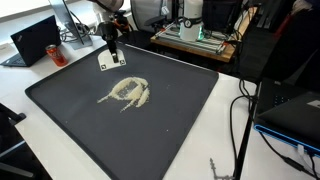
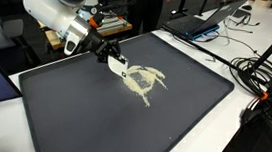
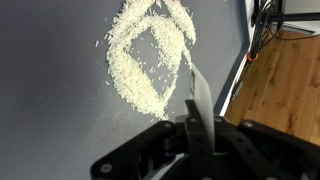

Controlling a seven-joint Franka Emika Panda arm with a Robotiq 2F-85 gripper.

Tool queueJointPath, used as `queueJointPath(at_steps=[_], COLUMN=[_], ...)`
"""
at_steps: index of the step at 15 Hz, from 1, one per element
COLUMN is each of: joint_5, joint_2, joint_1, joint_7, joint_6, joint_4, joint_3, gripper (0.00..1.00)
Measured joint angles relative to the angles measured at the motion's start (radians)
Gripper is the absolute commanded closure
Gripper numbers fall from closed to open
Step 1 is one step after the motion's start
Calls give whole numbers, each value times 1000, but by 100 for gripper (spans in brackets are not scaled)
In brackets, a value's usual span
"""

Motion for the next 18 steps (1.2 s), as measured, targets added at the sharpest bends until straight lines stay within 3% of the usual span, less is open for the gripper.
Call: queueJointPath(at_steps=[7, 18], joint_5=[86, 181], joint_2=[-6, -74], joint_1=[0, -1], joint_7=[9, 9], joint_6=[-13, -138], joint_4=[-64, -166], joint_3=[-13, -50], gripper=[99, 99])
